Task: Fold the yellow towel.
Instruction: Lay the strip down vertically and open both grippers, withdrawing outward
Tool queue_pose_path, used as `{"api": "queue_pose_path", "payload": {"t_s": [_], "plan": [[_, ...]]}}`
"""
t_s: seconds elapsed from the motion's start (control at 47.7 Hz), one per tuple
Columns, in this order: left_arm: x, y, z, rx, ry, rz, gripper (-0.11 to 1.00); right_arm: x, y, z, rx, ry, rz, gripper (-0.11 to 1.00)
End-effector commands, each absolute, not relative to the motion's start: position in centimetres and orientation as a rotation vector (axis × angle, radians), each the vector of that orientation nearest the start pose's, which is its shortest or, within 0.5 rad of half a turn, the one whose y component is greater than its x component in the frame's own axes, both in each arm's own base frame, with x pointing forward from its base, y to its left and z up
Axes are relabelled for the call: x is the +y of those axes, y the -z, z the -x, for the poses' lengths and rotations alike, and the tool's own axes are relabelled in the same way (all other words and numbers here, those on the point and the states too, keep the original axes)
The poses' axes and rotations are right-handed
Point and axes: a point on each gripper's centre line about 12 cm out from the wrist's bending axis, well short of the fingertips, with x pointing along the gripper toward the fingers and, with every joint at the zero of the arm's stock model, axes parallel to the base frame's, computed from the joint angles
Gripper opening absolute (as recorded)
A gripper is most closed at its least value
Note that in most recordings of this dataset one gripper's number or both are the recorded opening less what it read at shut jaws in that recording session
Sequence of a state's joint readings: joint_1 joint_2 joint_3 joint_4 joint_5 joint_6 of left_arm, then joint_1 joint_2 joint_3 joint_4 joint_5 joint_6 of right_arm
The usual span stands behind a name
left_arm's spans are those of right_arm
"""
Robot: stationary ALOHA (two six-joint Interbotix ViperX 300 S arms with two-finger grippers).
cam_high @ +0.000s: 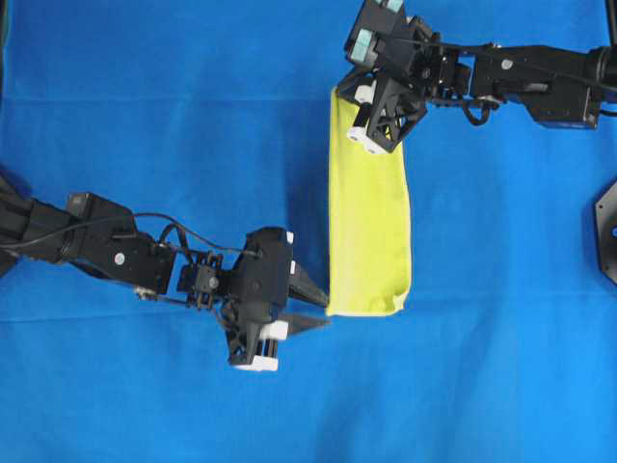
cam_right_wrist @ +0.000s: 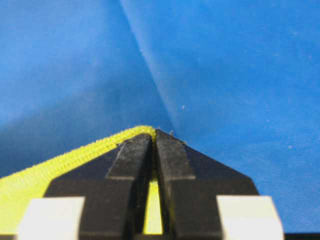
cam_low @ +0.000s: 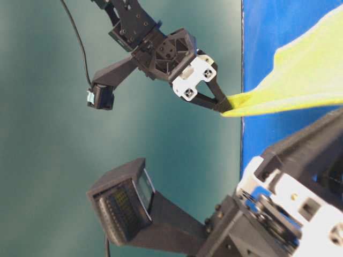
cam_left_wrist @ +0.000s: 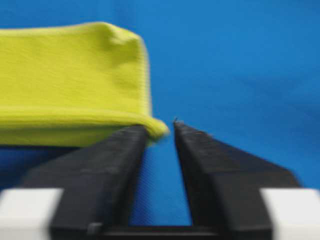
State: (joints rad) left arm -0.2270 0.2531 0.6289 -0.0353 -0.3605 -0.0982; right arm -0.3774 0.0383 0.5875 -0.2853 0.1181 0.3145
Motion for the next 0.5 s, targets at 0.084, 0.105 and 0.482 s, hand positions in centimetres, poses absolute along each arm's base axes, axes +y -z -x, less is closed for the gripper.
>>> {"api": "queue_pose_path", "payload": {"t_s": [0.084, 0.105, 0.482], "plan": [[-9.9, -13.5, -41.4, 0.500, 0.191, 0.061, 0.51, -15.2, -17.9, -37.4, 0.697, 0.399, -0.143, 0.42], [-9.8, -13.5, -41.4, 0.506, 0.189, 0.061, 0.55, -15.2, -17.9, -37.4, 0.698, 0.399, -0.141, 0.48], [-8.5, -17.4, -38.3, 0.567, 0.176, 0.059, 0.62, -14.5, -19.4, -35.9, 0.666, 0.402, -0.148, 0.64]]}}
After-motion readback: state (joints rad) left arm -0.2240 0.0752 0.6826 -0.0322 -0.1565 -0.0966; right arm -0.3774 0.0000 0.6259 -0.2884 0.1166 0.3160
